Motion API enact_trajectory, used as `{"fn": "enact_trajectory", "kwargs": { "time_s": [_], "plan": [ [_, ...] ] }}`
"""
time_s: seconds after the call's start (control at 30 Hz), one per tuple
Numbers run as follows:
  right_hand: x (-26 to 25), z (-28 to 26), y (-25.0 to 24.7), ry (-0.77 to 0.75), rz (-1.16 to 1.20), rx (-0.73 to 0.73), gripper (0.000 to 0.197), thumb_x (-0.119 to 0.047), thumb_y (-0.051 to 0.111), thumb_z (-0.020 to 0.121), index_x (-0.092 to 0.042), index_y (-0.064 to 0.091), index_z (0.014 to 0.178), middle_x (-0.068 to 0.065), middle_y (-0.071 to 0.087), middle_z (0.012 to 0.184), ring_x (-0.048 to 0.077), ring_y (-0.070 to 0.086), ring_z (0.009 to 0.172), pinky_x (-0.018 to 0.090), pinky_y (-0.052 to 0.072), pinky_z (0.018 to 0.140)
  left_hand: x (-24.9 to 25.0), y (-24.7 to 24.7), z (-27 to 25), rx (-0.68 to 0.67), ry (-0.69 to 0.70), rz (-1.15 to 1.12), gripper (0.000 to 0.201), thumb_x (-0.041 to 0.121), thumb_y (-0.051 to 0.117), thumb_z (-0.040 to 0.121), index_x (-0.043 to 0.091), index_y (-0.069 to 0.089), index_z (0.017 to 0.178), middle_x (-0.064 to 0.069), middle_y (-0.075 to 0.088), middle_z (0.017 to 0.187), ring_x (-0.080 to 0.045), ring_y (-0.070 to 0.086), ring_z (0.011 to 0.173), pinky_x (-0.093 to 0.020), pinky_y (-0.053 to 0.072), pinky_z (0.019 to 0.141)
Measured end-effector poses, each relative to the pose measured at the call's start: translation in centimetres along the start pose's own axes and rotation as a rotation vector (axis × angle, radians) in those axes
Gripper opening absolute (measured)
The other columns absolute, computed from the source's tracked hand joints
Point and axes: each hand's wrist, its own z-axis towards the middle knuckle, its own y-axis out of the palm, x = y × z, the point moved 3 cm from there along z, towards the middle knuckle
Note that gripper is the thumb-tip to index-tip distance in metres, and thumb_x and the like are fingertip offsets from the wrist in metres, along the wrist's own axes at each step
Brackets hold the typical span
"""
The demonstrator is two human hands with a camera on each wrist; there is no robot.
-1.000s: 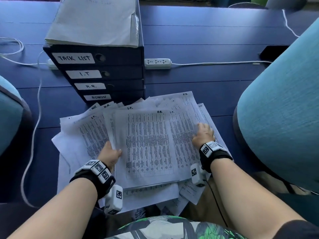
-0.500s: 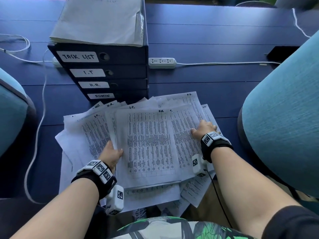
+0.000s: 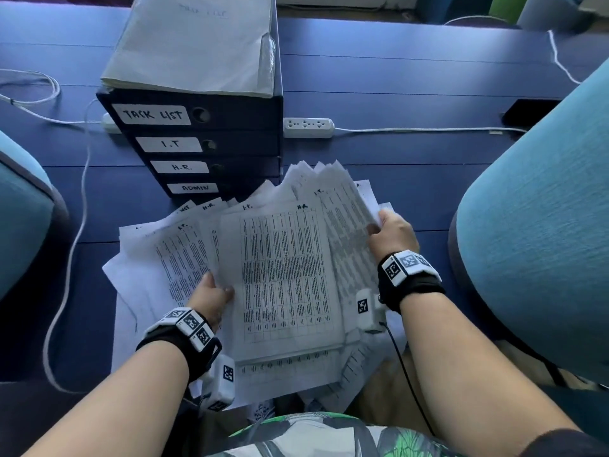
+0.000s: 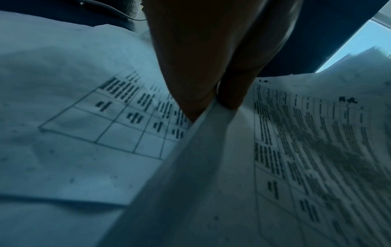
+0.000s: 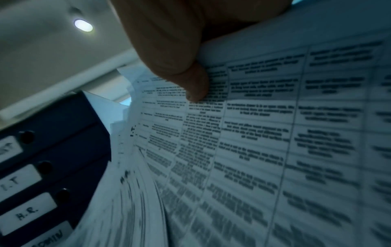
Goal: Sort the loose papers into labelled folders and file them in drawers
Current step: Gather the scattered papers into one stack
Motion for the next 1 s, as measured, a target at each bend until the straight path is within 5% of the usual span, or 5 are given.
{"fn": "enact_trajectory", "kwargs": {
  "time_s": [0.23, 0.47, 0.73, 0.9, 1.0],
  "plan": [
    [-3.4, -1.9, -5.9, -0.269, 0.066, 0.424, 0.004, -0.019, 0.054, 0.093, -0.015, 0.055, 0.092, -0.005, 0.05, 0.075, 0.021, 0.043, 0.069, 0.029, 0.034, 0.065, 1.2, 0.2, -1.1, 0.03, -0.004, -0.039, 0.035, -0.009, 0.05, 0.091, 0.009, 0.05, 0.121, -0.017, 0.061, 0.113, -0.032, 0.059, 0.091, -0.052, 0.049, 0.094],
    [-6.4, -3.1, -7.7, -0.503, 0.534, 0.599, 0.007, -0.031, 0.061, 0.092, -0.025, 0.063, 0.091, -0.017, 0.056, 0.075, 0.008, 0.05, 0.066, 0.023, 0.04, 0.06, 2.0, -0.8, -0.2, 0.111, 0.046, 0.073, 0.074, -0.011, 0.054, 0.08, 0.008, 0.029, 0.147, -0.014, 0.038, 0.15, -0.032, 0.04, 0.136, -0.051, 0.038, 0.11],
    [-6.5, -2.2, -2.1, -0.202, 0.551, 0.088, 0.008, -0.023, 0.063, 0.087, -0.017, 0.059, 0.091, -0.004, 0.06, 0.07, 0.014, 0.057, 0.06, 0.025, 0.046, 0.053, 4.1, 0.3, -3.5, 0.131, 0.058, -0.14, 0.034, 0.022, 0.037, 0.104, 0.007, 0.049, 0.132, -0.009, 0.052, 0.139, -0.028, 0.051, 0.123, -0.042, 0.037, 0.11],
    [-2.4, -3.7, 6.0, 0.065, 0.412, -0.303, 0.023, -0.037, 0.063, 0.09, -0.017, 0.06, 0.1, 0.002, 0.067, 0.089, 0.022, 0.066, 0.08, 0.036, 0.057, 0.073, 2.7, -0.5, -1.9, 0.189, -0.037, -0.27, 0.088, 0.078, 0.048, 0.079, 0.004, 0.057, 0.125, -0.016, 0.065, 0.118, -0.033, 0.063, 0.106, -0.044, 0.047, 0.097],
    [-0.8, -4.2, 8.0, 0.094, 0.287, -0.308, 0.017, -0.024, 0.061, 0.091, -0.016, 0.06, 0.107, 0.003, 0.065, 0.096, 0.021, 0.064, 0.088, 0.034, 0.055, 0.077, 2.0, -0.7, -1.4, 0.149, 0.059, -0.072, 0.055, 0.035, 0.068, 0.079, 0.006, 0.054, 0.123, -0.015, 0.064, 0.12, -0.031, 0.062, 0.104, -0.046, 0.049, 0.096]
  ]
}}
